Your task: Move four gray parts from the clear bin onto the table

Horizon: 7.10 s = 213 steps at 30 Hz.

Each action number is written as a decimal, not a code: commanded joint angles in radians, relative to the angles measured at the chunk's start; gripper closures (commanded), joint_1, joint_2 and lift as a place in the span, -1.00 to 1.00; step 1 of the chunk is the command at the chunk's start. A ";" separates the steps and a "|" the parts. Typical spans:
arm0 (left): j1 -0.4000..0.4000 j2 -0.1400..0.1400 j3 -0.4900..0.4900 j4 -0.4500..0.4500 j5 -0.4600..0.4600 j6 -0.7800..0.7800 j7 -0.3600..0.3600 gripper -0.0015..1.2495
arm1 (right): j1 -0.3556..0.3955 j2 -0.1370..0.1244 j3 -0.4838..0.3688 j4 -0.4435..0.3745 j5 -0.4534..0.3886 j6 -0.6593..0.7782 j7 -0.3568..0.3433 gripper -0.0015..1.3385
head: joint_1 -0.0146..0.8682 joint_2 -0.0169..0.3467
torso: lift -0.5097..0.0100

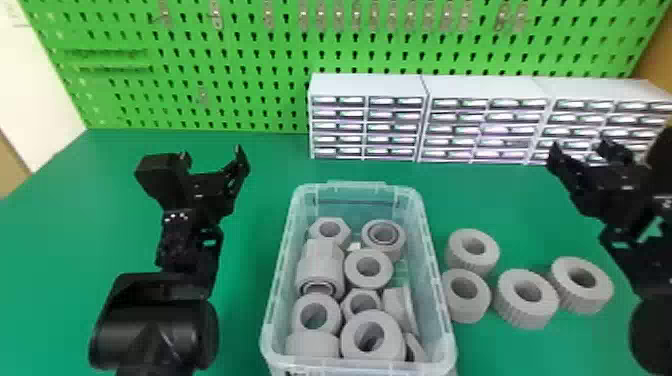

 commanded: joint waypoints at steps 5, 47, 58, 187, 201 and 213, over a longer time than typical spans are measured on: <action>-0.001 -0.003 0.000 0.000 0.002 0.000 0.000 -0.52 | -0.002 0.000 0.002 0.002 -0.002 -0.001 0.000 -0.21 | 0.60 -0.51 | 0.76; -0.004 -0.003 -0.005 0.002 0.006 0.000 -0.001 -0.52 | -0.008 0.005 -0.002 0.015 -0.012 -0.001 0.000 -0.21 | 0.60 -0.51 | 0.76; -0.003 -0.003 -0.005 0.002 0.006 0.000 -0.003 -0.52 | -0.011 0.011 -0.005 0.015 -0.012 -0.001 0.000 -0.21 | 0.60 -0.51 | 0.76; -0.011 -0.003 -0.003 0.012 0.009 0.017 -0.009 -0.49 | -0.009 -0.017 0.074 0.050 -0.020 0.009 0.000 -0.21 | 0.60 -0.51 | 0.76; -0.006 -0.003 -0.006 0.012 0.017 0.017 -0.011 -0.49 | -0.003 -0.017 0.081 0.050 -0.020 0.009 0.000 -0.21 | 0.60 -0.51 | 0.76; -0.003 -0.003 -0.009 0.012 0.018 0.017 -0.011 -0.49 | 0.000 -0.018 0.097 0.050 -0.023 0.009 0.000 -0.21 | 0.60 -0.51 | 0.76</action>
